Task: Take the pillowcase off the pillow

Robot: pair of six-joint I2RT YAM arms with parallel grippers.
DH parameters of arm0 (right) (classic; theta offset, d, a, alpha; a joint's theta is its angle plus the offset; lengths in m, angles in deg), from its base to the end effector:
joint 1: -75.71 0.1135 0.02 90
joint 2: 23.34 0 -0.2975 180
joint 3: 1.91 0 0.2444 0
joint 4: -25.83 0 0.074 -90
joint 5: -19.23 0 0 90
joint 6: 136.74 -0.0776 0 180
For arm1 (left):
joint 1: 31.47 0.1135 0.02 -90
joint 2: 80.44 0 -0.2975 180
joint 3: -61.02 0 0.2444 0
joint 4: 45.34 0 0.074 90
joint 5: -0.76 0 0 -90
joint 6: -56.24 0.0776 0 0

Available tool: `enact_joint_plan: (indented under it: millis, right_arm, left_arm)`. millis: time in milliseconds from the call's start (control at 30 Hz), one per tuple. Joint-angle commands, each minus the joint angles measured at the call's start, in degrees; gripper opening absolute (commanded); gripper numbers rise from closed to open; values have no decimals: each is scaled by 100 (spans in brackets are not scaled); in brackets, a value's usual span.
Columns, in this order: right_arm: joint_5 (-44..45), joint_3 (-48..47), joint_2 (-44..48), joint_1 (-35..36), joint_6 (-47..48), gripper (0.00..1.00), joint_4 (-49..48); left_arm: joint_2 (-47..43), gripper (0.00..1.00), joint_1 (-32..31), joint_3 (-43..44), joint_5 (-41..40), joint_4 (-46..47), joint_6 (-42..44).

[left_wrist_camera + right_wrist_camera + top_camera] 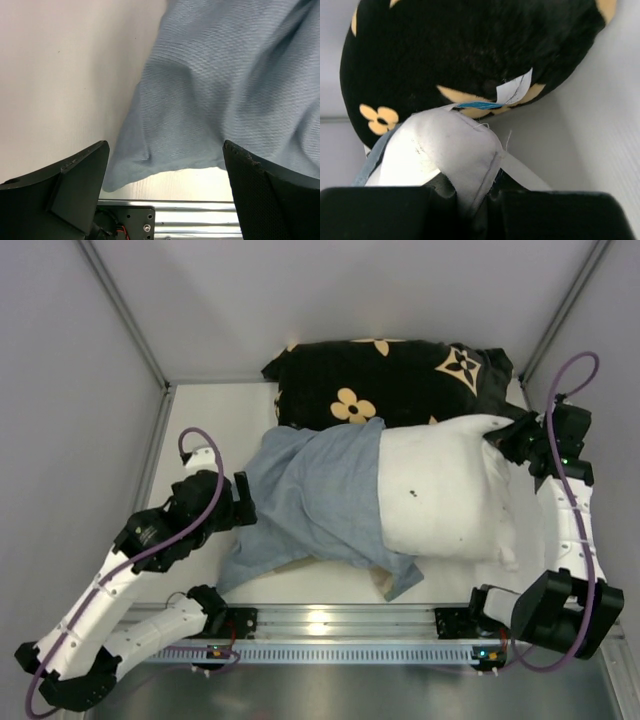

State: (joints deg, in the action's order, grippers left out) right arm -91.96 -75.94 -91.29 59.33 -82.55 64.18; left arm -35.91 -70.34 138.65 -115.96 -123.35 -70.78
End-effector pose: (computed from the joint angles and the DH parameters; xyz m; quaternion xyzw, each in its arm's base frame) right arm 0.2718 -0.0507 0.3370 0.2989 0.8121 0.2388 0.4405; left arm 0.1108 -0.0445 0.3544 -0.0741 0.8999 -0.0611 0.4254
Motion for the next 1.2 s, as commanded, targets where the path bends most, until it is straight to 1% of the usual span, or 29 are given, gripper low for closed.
enact_joint_plan:
  millis: [0,100,267,400,567,600,633,733,767,833,867,900,933,967,1033,1067,1100,1133,1167]
  right_arm:
    - [186,-514,185,-531,-207,0,-647]
    - [-183,-584,54,-822,-347,0,-665]
    - [-675,-479,-140,-840,-488,0,-937]
    - [-834,-488,-298,-884,-435,0,-946]
    - [-1158,-505,-360,-998,-567,0,-1086]
    - [-1220,-496,-395,-1016,-654,0,-1200]
    - [-1282,-488,-413,-1016,-699,0,-1236]
    - [-1606,-418,-474,-1025,-883,0,-1508]
    - [-1651,-391,-483,-1025,-910,0,-1578]
    - [-1660,-338,-501,-1025,-893,0,-1641]
    - [-1660,-321,-518,-1025,-884,0,-1641]
    - [-1660,-286,-518,-1025,-875,0,-1649]
    - [-1704,-259,-518,-1025,-883,0,-1693]
    - [-1704,-242,-510,-1025,-910,0,-1728]
    - [-1722,-180,-501,-1016,-945,0,-1825]
    - [-1713,-171,-509,-1016,-945,0,-1825]
    - [-1713,-162,-518,-1016,-936,0,-1817]
    - [-1704,-162,-510,-1016,-945,0,-1816]
    - [-1696,-154,-509,-1016,-945,0,-1816]
  left_arm:
    - [178,99,29,30,-193,69,-60]
    - [459,99,29,-162,148,121,-78]
    - [1206,99,29,-523,492,419,-113]
    - [1321,99,29,-953,1168,1331,98]
    - [1277,99,38,-1322,1607,2010,89]
    - [1408,99,38,-1367,1783,2228,46]
    - [1487,99,38,-1454,2193,2370,19]
    - [1856,99,29,-1736,2671,2861,-148]
    - [1944,99,29,-1823,3020,2968,-192]
    - [2077,97,29,-2122,3146,3170,-358]
    - [2086,91,29,-2236,3260,3397,-420]
    - [2042,82,29,-2446,3296,3504,-560]
    - [1981,69,29,-2518,3296,3575,-631]
    - [1885,46,29,-2562,3244,3575,-692]
    - [1402,18,29,-2615,3191,3549,-851]
    - [1009,0,29,-2554,3112,3314,-886]
    - [831,0,29,-2449,3051,3129,-947]
    - [620,0,29,-2152,2980,2944,-948]
    - [244,0,29,-1958,2875,2734,-939]
